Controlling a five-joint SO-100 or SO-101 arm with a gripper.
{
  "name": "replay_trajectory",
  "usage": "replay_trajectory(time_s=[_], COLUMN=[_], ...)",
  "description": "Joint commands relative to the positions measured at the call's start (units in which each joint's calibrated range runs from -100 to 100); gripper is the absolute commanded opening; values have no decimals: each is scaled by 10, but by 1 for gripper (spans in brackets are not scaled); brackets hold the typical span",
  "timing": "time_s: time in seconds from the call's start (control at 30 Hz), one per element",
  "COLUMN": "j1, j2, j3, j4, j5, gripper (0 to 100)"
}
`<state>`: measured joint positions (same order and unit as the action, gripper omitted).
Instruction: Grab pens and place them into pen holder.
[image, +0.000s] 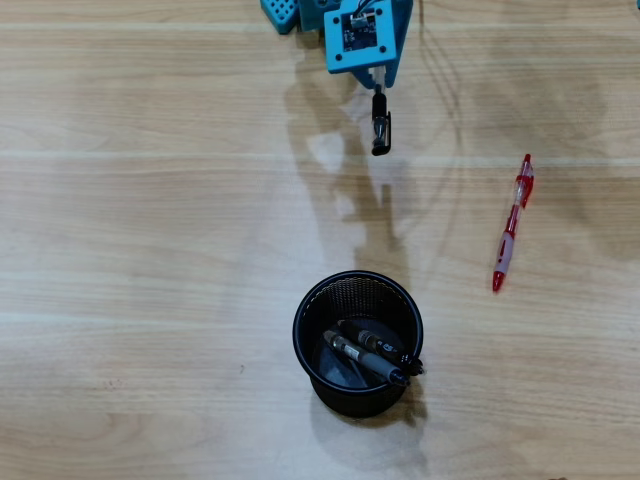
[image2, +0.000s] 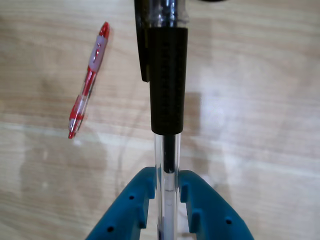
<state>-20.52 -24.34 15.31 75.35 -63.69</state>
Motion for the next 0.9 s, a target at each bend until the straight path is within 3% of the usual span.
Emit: replay_trajectory(time_s=[0.0, 0.43, 0.87], j1=[3, 12, 6], j2=[-24, -23, 116], j3=[-15, 58, 57], j4=[-84, -516, -856], j5=[41, 176, 183], gripper=[2, 2, 2])
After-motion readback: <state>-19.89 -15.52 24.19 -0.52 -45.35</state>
